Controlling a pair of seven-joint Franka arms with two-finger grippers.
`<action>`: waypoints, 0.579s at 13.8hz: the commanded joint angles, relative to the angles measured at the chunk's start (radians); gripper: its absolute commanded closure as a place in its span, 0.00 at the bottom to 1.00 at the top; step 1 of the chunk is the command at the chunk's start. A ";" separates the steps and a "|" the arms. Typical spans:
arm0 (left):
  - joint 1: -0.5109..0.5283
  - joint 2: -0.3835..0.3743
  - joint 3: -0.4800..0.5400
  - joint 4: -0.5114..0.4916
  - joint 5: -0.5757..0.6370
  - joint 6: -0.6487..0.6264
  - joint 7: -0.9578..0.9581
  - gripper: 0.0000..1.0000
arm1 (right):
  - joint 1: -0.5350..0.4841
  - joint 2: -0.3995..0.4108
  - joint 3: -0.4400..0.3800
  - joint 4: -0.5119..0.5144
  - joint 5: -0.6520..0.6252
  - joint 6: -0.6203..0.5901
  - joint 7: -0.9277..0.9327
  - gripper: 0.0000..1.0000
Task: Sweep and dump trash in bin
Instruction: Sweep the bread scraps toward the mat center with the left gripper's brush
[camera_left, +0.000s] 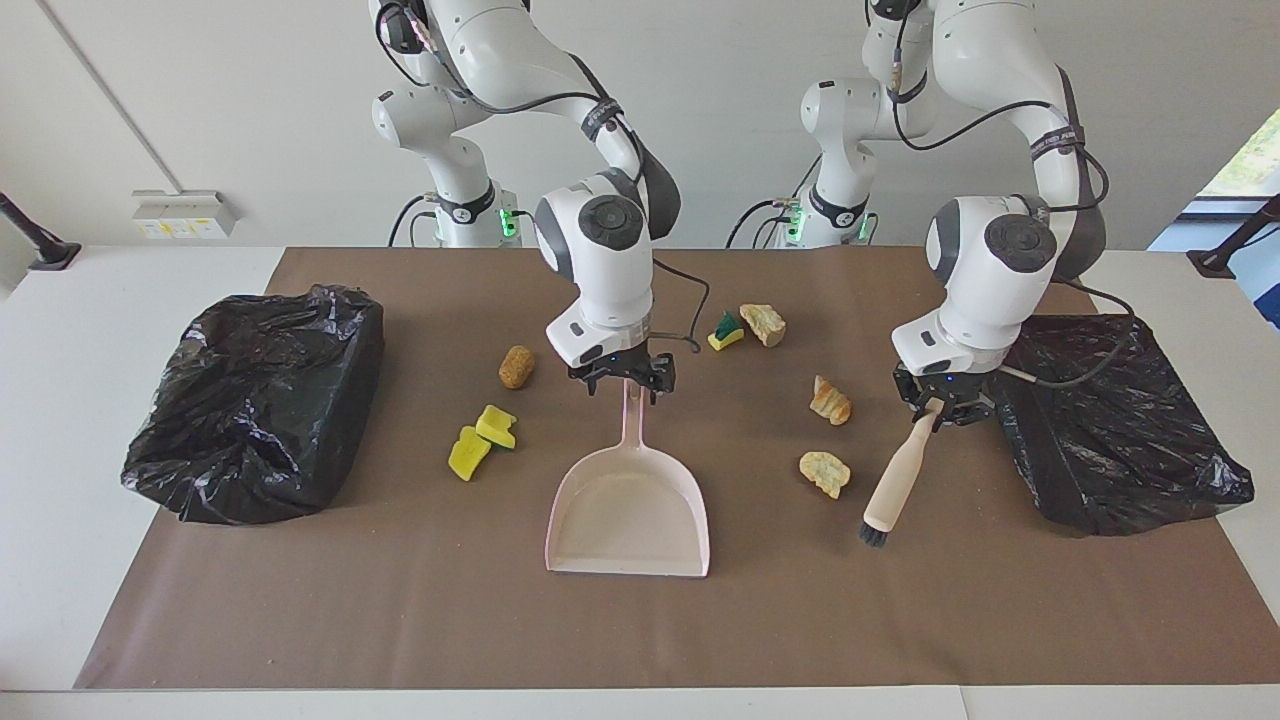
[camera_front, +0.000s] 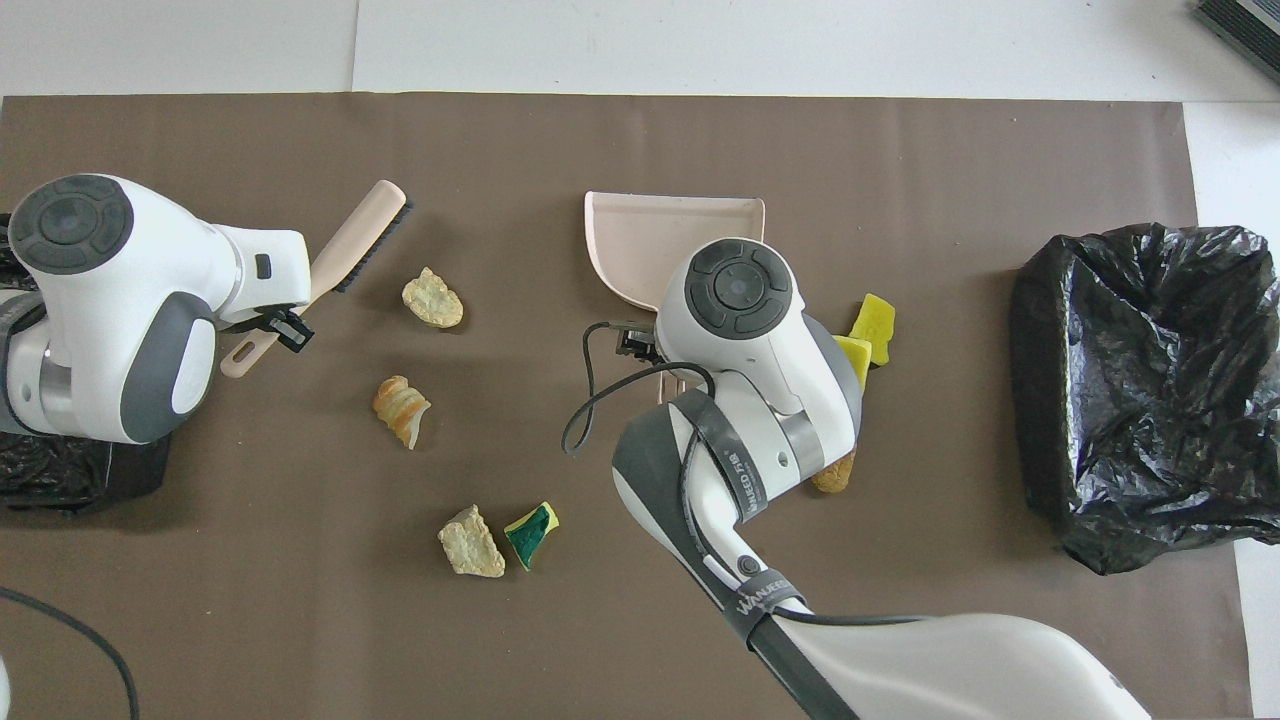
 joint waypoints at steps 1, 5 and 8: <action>0.012 0.032 -0.014 0.030 0.039 -0.007 0.061 1.00 | -0.004 0.004 0.002 0.004 0.021 0.014 -0.037 0.00; -0.011 0.015 -0.017 0.004 0.038 -0.057 0.093 1.00 | -0.004 0.004 0.002 -0.020 0.021 0.015 -0.068 0.00; -0.034 0.011 -0.017 0.002 0.036 -0.066 0.092 1.00 | -0.008 0.007 0.000 -0.020 0.019 0.017 -0.121 0.26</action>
